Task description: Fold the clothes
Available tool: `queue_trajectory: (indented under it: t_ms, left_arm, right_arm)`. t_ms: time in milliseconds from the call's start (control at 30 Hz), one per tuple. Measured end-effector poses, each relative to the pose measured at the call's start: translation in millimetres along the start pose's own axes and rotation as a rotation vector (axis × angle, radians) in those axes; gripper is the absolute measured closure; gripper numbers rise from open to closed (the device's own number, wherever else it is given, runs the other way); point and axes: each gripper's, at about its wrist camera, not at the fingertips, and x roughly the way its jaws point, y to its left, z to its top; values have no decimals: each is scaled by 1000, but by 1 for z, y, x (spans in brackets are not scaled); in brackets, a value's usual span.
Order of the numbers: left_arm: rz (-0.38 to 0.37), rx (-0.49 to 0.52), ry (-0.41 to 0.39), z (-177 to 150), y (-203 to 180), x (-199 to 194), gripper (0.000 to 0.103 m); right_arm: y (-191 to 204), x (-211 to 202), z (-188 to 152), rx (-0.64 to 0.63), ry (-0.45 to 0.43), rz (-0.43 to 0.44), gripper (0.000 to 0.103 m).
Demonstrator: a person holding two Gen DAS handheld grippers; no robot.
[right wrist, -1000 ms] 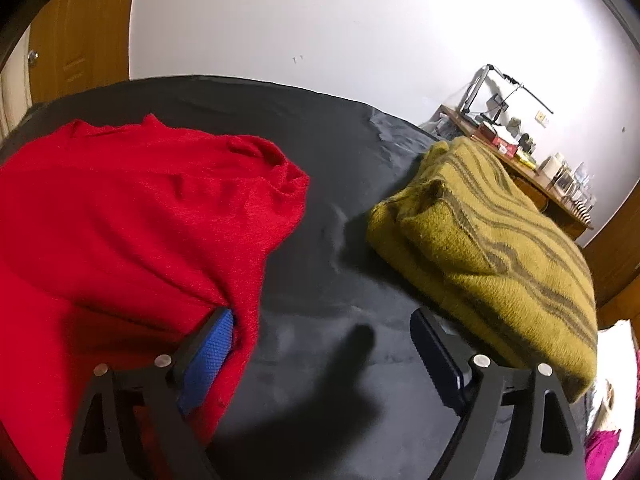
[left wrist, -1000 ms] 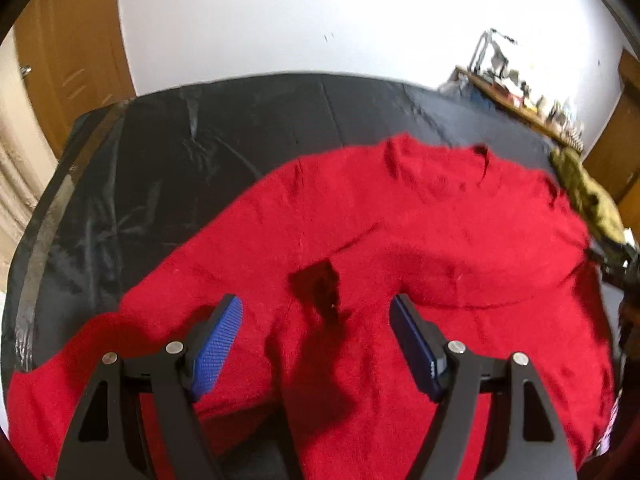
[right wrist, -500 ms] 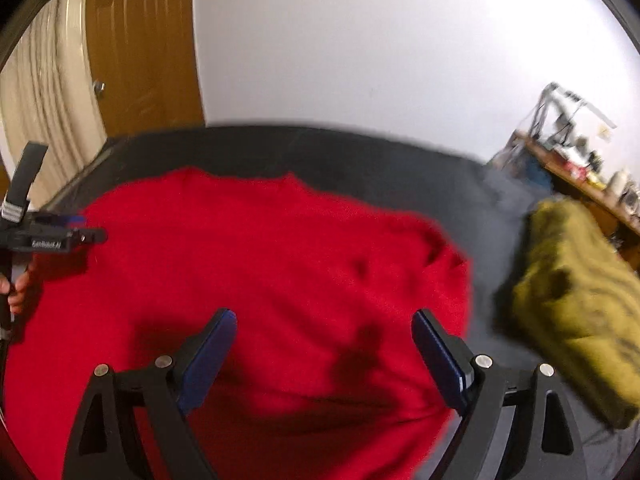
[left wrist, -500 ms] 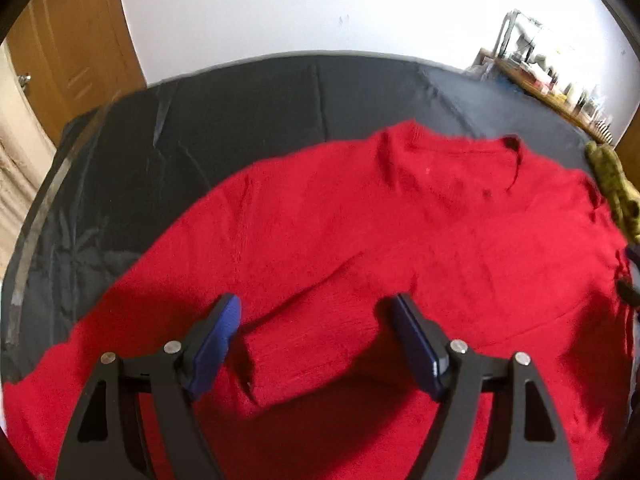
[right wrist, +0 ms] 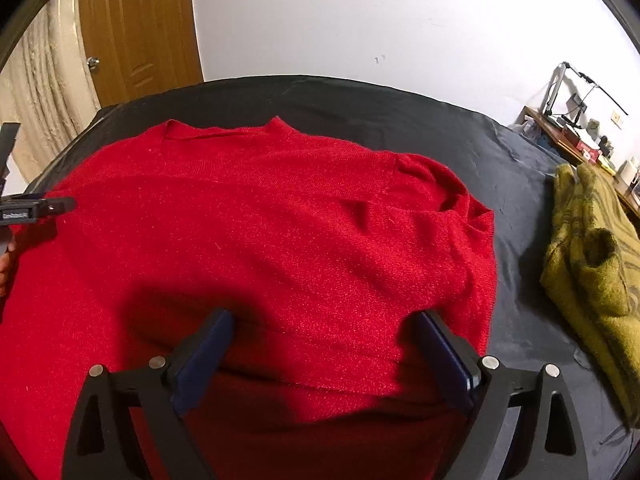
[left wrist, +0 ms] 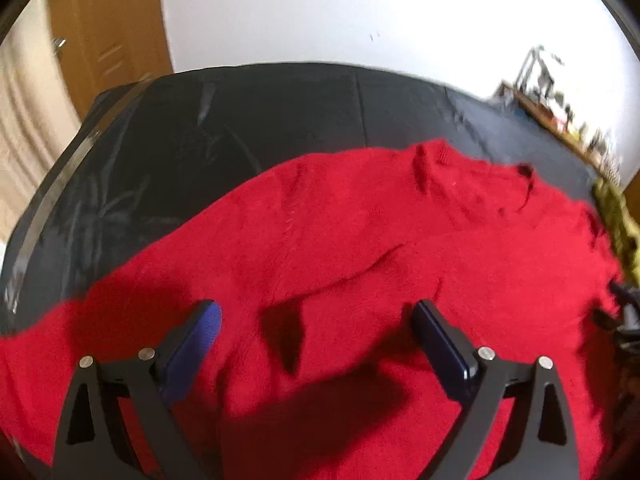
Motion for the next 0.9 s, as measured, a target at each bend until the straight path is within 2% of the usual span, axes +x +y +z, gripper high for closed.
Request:
queue_trajectory:
  t_ms: [167, 500, 600, 700, 800, 900]
  left_arm:
    - [-4, -102, -45, -31, 45, -43, 5]
    - [38, -473, -106, -96, 173, -103, 5]
    - [105, -568, -138, -116, 212, -127, 5]
    - [156, -699, -135, -140, 250, -141, 5]
    - [92, -857, -142, -162, 284, -148, 5]
    - [73, -972, -159, -174, 308, -153, 5]
  right_arm:
    - [-4, 5, 2, -1, 1, 0, 7]
    - [-3, 5, 2, 0, 1, -1, 7]
    - [-3, 5, 2, 0, 0, -1, 7]
    - [-3, 5, 2, 0, 0, -1, 7]
    - [-3, 5, 2, -1, 0, -1, 6]
    - [-3, 5, 2, 0, 0, -1, 6]
